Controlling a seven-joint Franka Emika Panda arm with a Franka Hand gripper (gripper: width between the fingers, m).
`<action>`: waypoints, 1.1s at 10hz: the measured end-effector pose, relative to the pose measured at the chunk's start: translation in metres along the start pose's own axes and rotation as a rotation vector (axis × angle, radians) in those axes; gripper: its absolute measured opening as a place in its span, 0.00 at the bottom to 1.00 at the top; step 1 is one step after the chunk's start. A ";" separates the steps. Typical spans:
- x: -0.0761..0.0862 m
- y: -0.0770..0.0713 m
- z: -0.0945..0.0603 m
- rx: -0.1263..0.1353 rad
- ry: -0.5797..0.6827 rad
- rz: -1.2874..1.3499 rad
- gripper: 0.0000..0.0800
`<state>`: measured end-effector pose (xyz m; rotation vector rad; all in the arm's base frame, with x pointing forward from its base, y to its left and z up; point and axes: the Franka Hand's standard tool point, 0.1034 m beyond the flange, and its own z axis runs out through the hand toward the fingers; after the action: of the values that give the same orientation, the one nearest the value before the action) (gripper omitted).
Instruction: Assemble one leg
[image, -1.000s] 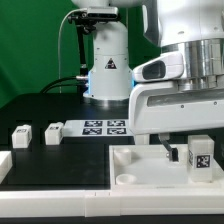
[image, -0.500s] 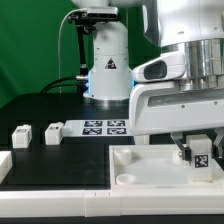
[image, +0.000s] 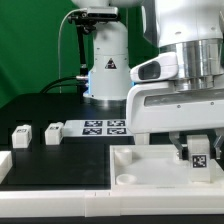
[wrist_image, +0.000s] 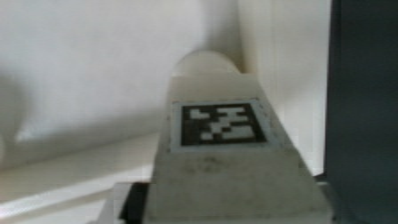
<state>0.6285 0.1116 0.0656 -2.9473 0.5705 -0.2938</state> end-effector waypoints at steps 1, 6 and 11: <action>0.000 0.001 0.000 -0.005 0.003 0.115 0.36; -0.003 0.006 0.000 -0.013 -0.004 0.841 0.37; -0.008 0.004 -0.001 -0.013 -0.027 1.342 0.37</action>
Offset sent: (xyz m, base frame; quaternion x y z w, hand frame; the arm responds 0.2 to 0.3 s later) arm -0.0075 -0.0065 -0.0043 -0.0483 0.0122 0.3003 0.9526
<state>0.6196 0.1109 0.0642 -1.9088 2.2203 -0.0707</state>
